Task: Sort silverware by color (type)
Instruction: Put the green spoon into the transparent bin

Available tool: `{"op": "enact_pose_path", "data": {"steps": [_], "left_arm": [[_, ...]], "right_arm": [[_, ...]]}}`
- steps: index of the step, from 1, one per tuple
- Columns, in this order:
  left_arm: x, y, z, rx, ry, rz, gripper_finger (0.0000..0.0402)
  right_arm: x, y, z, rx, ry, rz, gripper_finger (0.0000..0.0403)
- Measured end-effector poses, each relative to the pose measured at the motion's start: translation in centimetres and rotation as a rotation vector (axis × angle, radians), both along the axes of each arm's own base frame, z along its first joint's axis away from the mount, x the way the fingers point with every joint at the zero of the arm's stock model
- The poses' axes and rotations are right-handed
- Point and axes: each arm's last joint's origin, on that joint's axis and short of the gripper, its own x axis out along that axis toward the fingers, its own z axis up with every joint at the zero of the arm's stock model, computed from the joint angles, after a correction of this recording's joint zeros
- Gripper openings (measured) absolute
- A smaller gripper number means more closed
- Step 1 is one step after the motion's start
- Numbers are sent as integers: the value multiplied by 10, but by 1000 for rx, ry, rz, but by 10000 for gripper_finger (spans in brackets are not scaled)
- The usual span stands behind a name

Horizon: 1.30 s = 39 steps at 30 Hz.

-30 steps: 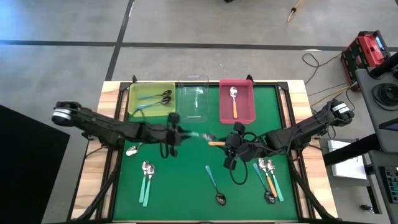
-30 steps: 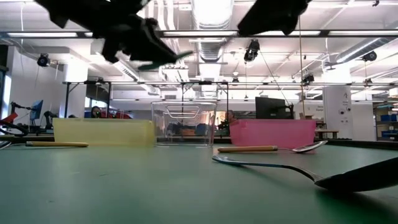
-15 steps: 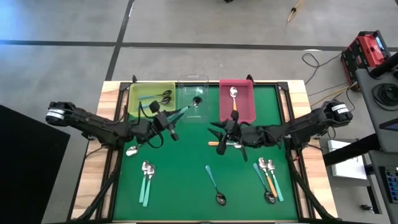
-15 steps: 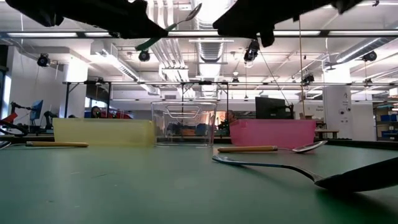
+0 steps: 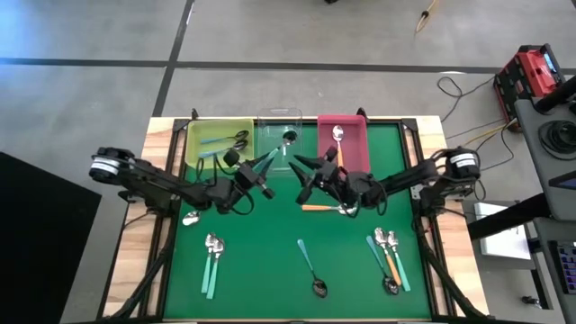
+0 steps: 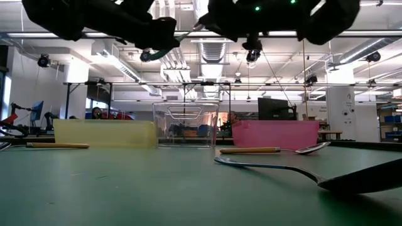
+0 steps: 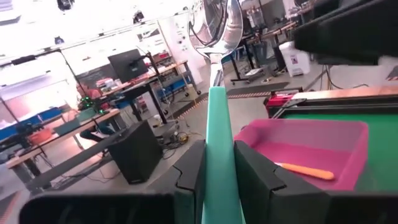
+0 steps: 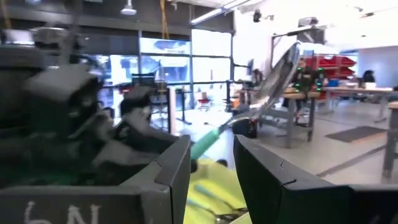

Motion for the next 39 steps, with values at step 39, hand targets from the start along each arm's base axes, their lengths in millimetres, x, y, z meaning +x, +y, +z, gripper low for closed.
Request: {"op": "enact_pose_path", "data": {"steps": [39], "left_arm": [[-1,3,-11,67,111,195,52]], "right_arm": [[37,-42,5,287,-241,-87,189]]}}
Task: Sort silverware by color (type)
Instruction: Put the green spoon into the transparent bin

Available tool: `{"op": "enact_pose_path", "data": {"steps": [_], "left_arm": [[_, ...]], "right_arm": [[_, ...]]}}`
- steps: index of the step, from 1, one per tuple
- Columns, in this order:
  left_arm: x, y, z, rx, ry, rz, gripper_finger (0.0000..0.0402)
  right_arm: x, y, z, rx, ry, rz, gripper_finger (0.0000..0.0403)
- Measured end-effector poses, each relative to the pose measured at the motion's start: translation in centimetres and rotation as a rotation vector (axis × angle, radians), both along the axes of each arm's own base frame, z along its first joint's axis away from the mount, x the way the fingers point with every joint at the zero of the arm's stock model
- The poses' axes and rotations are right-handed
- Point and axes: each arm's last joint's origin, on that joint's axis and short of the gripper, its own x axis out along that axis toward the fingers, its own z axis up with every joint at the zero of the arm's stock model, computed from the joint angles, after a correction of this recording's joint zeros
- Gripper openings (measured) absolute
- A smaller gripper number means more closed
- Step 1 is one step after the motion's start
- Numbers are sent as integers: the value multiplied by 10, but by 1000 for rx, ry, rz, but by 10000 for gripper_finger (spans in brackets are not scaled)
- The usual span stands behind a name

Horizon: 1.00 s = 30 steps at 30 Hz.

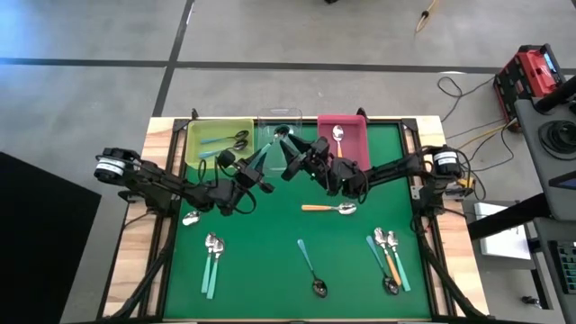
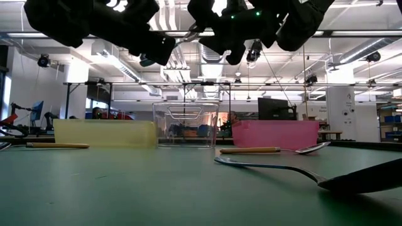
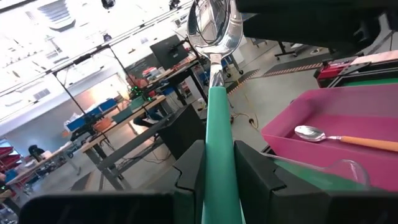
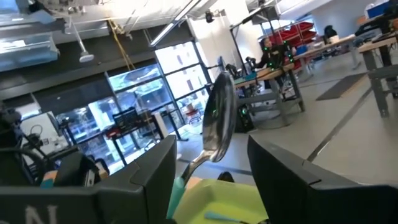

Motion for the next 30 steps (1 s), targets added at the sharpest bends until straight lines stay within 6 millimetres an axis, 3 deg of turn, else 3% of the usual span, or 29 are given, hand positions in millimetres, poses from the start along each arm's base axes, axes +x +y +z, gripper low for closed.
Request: {"op": "enact_pose_path", "data": {"steps": [14,26,30], "left_arm": [[1,-1,0,-20,-45,-69,52],[2,-1,-1,-17,-34,-72,52],[2,-1,-2,-18,-32,-92,59]], "right_arm": [[0,-20,1,-33,-5,55,160],[0,-20,2,-76,25,45,22],[-1,-19,3,-78,19,49,14]]}}
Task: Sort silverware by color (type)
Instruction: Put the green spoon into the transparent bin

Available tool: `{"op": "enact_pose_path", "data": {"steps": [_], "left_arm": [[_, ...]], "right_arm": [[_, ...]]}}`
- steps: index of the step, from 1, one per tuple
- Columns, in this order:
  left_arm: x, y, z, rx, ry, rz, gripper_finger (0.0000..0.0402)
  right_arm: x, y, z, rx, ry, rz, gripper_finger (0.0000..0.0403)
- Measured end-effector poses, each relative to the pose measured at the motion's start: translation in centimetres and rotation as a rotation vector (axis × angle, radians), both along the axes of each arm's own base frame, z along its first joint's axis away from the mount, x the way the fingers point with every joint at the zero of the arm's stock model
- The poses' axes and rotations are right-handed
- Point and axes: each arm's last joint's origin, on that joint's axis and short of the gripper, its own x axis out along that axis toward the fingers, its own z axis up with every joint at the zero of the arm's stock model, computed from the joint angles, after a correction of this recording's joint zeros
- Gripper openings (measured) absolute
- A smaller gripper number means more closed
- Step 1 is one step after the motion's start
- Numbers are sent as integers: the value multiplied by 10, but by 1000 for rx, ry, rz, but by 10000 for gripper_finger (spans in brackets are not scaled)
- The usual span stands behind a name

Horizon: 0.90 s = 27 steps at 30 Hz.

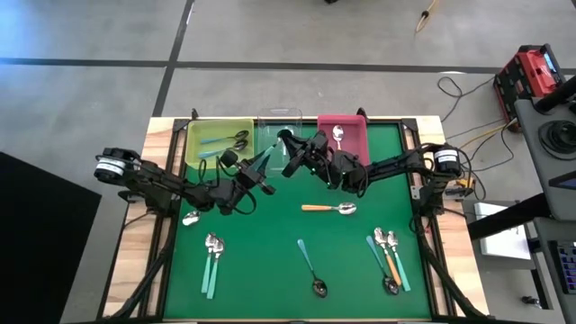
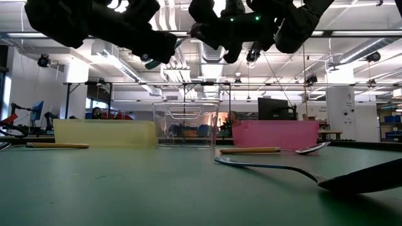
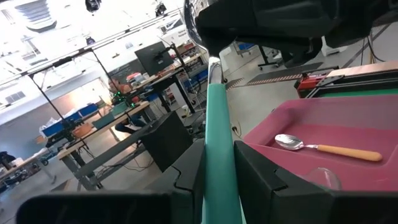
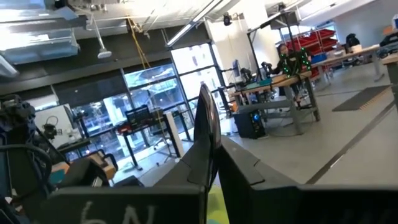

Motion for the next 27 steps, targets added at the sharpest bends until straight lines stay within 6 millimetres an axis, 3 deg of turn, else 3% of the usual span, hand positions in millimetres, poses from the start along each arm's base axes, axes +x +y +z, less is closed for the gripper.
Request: {"op": "enact_pose_path", "data": {"steps": [16,27], "left_arm": [[-4,-1,9,7,-32,-25,225],[-38,2,41,45,-84,-157,241]], "right_arm": [[-1,-1,1,-39,38,-20,9],[-10,-5,16,-42,150,-37,9]]}}
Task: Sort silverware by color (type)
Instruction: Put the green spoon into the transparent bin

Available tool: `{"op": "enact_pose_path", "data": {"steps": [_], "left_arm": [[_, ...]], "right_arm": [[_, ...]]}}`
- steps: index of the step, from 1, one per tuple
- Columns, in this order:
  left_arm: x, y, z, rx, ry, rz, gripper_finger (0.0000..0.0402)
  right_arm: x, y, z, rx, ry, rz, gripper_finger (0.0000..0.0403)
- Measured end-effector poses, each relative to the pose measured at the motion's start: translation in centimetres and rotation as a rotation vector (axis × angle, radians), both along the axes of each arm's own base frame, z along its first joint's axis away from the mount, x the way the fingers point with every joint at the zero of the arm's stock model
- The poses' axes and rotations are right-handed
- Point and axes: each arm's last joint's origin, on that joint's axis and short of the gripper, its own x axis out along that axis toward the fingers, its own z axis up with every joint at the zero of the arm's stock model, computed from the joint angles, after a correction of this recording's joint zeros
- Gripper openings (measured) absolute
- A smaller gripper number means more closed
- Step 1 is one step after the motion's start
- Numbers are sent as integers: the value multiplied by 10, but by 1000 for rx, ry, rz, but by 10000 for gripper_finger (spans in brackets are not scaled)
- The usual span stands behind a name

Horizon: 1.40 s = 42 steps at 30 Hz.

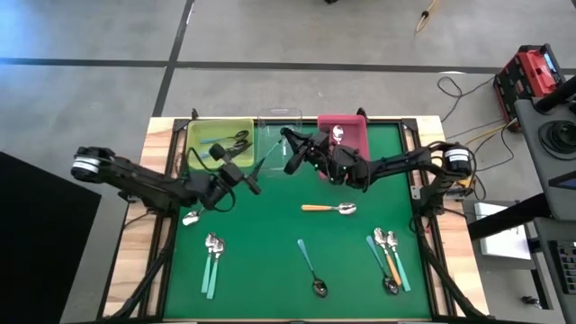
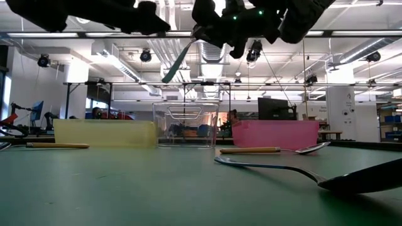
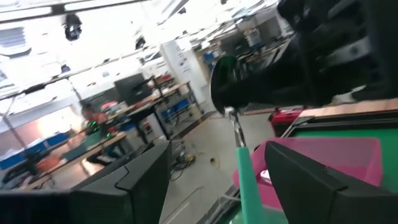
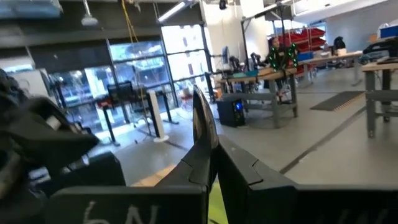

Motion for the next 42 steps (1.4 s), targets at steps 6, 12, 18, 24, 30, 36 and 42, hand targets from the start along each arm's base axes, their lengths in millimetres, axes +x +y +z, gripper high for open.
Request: {"op": "enact_pose_path", "data": {"steps": [6,12,18,24,30,36,42], "left_arm": [[-24,2,15,20,-29,-94,241],[-53,5,28,19,-41,-184,232],[-79,8,36,-19,-45,-430,216],[-98,18,43,-29,-75,-622,198],[-105,32,51,-45,-68,-682,170],[-102,55,60,-45,-62,-532,132],[-101,70,56,-69,-47,-439,105]], "right_arm": [[16,-13,21,20,196,-2,9],[23,-26,47,4,330,-33,9],[23,-40,65,4,363,-33,9],[19,-60,72,46,319,36,9],[16,-82,68,74,307,92,9],[19,-104,52,102,318,132,9],[22,-122,38,120,342,137,9]]}}
